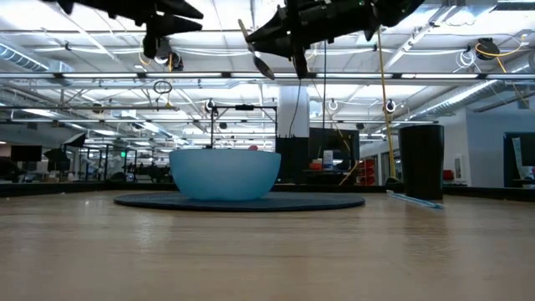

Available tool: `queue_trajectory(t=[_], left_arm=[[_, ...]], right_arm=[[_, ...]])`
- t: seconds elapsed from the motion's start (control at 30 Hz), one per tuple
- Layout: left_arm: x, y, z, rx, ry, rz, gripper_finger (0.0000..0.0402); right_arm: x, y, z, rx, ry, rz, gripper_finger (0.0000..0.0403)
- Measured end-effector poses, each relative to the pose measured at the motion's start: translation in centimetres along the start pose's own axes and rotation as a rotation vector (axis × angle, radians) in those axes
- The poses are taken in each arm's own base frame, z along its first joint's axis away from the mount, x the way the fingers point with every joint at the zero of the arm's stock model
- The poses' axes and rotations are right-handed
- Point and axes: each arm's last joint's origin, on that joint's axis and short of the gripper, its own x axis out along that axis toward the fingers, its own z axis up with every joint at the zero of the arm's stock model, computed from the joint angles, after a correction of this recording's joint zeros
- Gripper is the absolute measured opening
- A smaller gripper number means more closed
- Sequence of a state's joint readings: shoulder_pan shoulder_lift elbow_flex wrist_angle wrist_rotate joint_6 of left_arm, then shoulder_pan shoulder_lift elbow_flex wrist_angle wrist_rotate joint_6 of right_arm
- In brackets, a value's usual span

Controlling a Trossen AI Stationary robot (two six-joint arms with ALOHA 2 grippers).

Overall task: Pick & Place Utensil
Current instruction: Put the yellow spoon into the blue bowl on the blue mat

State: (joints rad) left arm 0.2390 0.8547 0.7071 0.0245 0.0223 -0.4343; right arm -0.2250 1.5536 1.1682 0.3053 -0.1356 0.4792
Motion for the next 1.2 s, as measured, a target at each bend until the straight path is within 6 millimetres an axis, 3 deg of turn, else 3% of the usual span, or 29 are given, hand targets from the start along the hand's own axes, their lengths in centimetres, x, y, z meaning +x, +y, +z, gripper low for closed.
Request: queue_trajectory(t=[0.33,0.47,0.77,0.93,1.2], left_arm=[[3.5,2.9,-5.7,-0.224,-0.092,-0.132,0.0105],[4.5,2.9,-5.8,-0.226,-0.184,-0.194,0.0145],[7.1,3.2,-6.4,-0.259,-0.131,-0.188,0.0231],[7.9,3.0,-5.7,-0.243,-0.177,-0.224,0.0240],[9.6,3.0,-5.8,-0.228,-0.134,-0.246,0.0219]], right_arm=[[0.0,0.4,-2.1,0.003,0.031,0.022,0.0041],[0.0,0.3,-2.2,0.005,0.037,0.020,0.0041],[0.0,0.3,-2.3,0.012,0.044,0.019,0.0041],[0.0,0.2,-2.5,0.014,0.064,0.008,0.0041],[0.0,0.2,-2.5,0.012,0.075,0.020,0.0041]])
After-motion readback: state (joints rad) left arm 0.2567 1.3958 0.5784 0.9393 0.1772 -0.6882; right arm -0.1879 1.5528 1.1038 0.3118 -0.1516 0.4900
